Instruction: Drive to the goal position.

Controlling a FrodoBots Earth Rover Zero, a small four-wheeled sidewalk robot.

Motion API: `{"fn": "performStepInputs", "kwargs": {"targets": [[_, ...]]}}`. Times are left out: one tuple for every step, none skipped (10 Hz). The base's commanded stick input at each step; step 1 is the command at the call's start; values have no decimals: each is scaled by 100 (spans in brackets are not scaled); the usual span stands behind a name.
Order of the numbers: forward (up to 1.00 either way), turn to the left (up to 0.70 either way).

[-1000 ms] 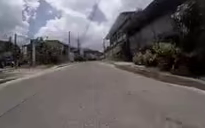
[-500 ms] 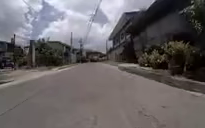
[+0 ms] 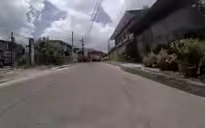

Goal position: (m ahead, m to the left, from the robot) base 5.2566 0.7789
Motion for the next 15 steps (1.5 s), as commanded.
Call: {"fn": "performStepInputs", "kwargs": {"targets": [[100,0],[100,0],[100,0],[100,-1],[100,-2],[100,-2],[100,-2],[100,-2],[100,-2],[100,-2],[100,-3],[100,-12],[100,-23],[100,-35],[100,-30]]}}
